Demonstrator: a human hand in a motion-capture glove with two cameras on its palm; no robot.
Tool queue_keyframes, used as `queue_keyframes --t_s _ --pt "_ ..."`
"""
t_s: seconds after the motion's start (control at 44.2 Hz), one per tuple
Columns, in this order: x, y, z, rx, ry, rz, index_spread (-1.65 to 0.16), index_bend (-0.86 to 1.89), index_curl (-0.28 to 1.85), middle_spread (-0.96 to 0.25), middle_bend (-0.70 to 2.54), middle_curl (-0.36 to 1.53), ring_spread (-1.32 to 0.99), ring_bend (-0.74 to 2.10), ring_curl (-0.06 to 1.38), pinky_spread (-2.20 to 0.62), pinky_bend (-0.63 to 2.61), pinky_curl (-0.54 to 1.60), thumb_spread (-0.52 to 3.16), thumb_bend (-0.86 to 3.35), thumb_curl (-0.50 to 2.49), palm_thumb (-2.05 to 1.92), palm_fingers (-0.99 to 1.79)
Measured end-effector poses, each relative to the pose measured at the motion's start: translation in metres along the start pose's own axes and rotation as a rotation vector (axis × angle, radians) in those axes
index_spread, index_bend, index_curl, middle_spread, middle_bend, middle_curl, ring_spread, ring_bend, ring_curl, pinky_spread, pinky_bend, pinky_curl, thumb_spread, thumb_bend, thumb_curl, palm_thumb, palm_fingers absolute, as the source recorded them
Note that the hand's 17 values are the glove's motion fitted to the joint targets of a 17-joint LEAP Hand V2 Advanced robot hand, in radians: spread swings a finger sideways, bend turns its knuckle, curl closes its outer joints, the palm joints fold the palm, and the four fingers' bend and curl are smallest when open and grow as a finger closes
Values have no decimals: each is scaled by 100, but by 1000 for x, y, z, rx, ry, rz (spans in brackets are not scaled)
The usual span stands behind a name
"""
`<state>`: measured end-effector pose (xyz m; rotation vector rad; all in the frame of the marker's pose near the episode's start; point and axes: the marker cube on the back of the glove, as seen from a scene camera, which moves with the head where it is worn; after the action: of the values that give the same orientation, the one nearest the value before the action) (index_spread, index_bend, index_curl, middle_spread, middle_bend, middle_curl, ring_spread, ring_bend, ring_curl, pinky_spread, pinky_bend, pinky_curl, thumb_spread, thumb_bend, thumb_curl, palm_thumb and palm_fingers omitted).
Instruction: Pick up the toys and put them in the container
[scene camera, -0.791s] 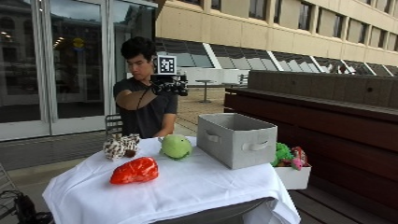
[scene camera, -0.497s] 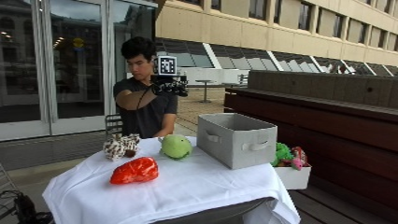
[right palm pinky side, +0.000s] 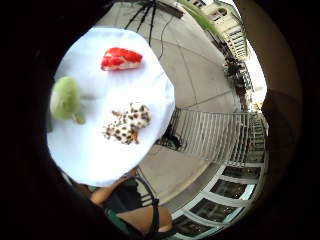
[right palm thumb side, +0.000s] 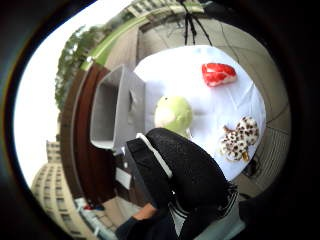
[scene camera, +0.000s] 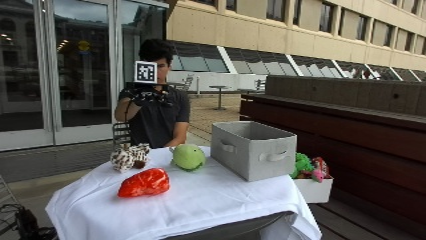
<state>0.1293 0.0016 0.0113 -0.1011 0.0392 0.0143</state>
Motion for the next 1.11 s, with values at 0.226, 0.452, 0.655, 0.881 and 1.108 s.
queue_keyframes --t_s 0.226,0.452,0.655,0.881,1.108 --pt "33 6 42 24 -46 43 -29 17 27 -9 21 30 -14 19 17 -2 58 29 113 -8 6 -12 -3" --pt "57 -3 108 133 -60 16 -30 15 28 -9 21 33 -15 21 19 -1 62 31 109 -8 8 -12 -1" --pt "72 7 163 113 -59 -55 -30 14 28 -9 18 34 -15 20 21 0 76 35 105 -8 10 -11 0" --pt "83 27 198 -68 -13 -13 -31 15 28 -8 19 35 -12 23 23 0 92 39 103 -5 14 -5 6" --pt "86 30 215 -122 43 3 -35 33 35 -7 7 29 -11 28 25 -10 106 41 116 15 24 32 21"
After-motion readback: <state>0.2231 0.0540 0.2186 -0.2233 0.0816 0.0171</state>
